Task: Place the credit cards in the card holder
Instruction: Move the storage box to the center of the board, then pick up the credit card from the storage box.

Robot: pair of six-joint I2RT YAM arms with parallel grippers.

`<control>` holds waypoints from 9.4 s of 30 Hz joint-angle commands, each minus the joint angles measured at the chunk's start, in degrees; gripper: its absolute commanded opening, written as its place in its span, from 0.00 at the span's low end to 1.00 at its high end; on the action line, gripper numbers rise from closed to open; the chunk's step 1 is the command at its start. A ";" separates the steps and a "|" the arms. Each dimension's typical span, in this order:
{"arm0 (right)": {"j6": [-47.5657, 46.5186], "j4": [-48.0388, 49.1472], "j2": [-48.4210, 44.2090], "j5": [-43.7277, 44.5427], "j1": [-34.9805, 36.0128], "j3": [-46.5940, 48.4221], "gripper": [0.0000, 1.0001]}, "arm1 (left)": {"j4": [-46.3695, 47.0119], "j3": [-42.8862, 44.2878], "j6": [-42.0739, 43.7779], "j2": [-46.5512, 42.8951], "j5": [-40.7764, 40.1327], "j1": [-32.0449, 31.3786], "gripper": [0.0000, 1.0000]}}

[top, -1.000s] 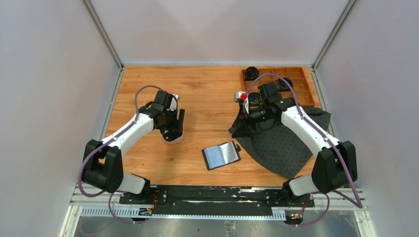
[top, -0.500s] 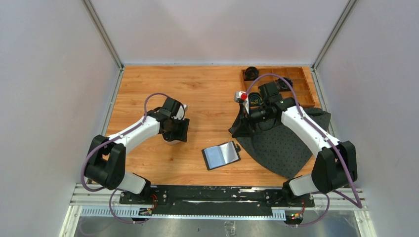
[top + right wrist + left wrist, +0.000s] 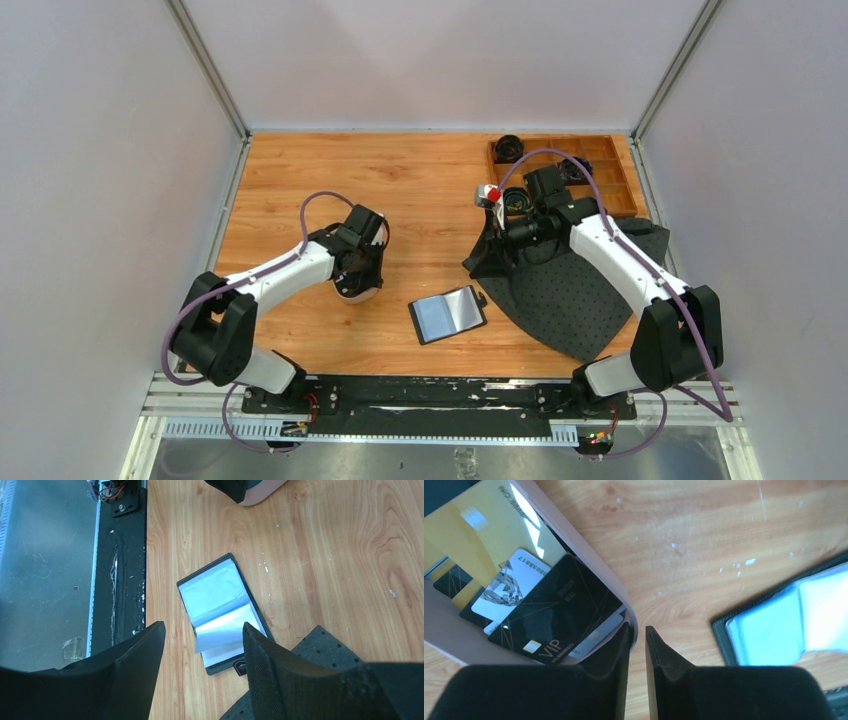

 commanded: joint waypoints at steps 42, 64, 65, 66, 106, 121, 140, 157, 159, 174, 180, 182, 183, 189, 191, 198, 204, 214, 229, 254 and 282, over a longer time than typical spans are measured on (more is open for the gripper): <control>-2.15 -2.14 -1.78 -2.23 -3.90 -0.33 0.62 | 9.60 13.81 0.21 1.96 -11.41 2.53 0.63; -4.38 -3.46 -4.63 -3.37 -11.37 -0.72 0.63 | -1.93 26.37 -20.71 -16.94 0.18 2.53 1.00; -4.84 -3.83 -4.67 -3.80 -12.46 -0.69 0.63 | -2.64 27.71 -22.14 -17.42 0.27 2.53 1.00; -5.42 -4.20 -4.68 -4.14 -13.62 -0.62 0.63 | -3.39 28.97 -23.12 -17.80 0.25 2.53 1.00; -10.47 -8.34 -2.52 -6.43 -23.67 -0.41 0.63 | -6.48 42.88 -18.02 -20.23 6.67 0.95 1.00; -10.84 -8.21 -6.15 -8.50 -23.59 -0.94 0.63 | 3.23 17.54 10.67 -24.70 10.29 1.04 1.00; -0.45 3.60 -7.22 4.32 -14.48 -5.44 0.62 | 10.50 -1.96 20.17 -26.65 1.05 2.42 1.00; 8.90 9.85 -5.68 16.98 -4.60 -5.07 0.60 | 1.22 15.43 23.43 4.11 15.51 14.10 0.73; 8.82 9.67 -4.87 16.54 -4.61 -4.78 0.60 | 0.86 17.36 23.60 7.41 15.94 15.18 0.72; 7.05 7.55 -2.49 16.16 -4.60 -3.75 0.60 | -2.74 22.45 24.10 18.68 14.55 20.04 0.69; 6.87 7.35 -2.57 15.94 -4.61 -3.65 0.60 | -3.10 22.60 23.74 20.00 15.51 20.99 0.67; 6.78 7.31 -2.64 15.94 -4.62 -3.63 0.60 | -3.84 23.01 23.74 20.98 16.40 21.59 0.64; 6.70 7.27 -2.70 15.94 -4.65 -3.67 0.60 | -3.96 23.11 23.51 21.38 16.90 21.91 0.63; 6.54 7.12 -2.76 15.60 -4.65 -3.66 0.60 | -4.49 23.12 23.15 22.11 17.03 22.95 0.58; 6.53 7.09 -2.77 15.50 -4.60 -3.67 0.60 | -4.46 23.12 23.13 22.43 17.38 23.14 0.57; 6.23 6.95 -2.86 15.50 -4.62 -3.67 0.60 | -6.01 23.74 23.13 24.72 20.02 23.36 0.54; 6.18 6.91 -2.83 15.50 -4.65 -3.65 0.60 | -6.55 23.74 22.69 24.80 22.03 23.36 0.44; 6.05 6.82 -2.57 15.59 -4.61 -3.67 0.60 | -5.62 23.60 21.48 23.16 27.88 23.45 0.36; 5.78 6.82 -2.35 15.65 -4.68 -3.67 0.60 | 3.57 18.90 15.00 20.99 37.74 23.99 0.25; -1.47 7.21 6.54 1.02 2.08 5.42 0.62 | 0.09 20.91 19.36 19.81 32.16 25.63 0.00; 41.91 33.45 34.41 11.33 16.27 23.86 0.59 | 11.69 13.97 8.24 18.90 38.90 27.18 0.20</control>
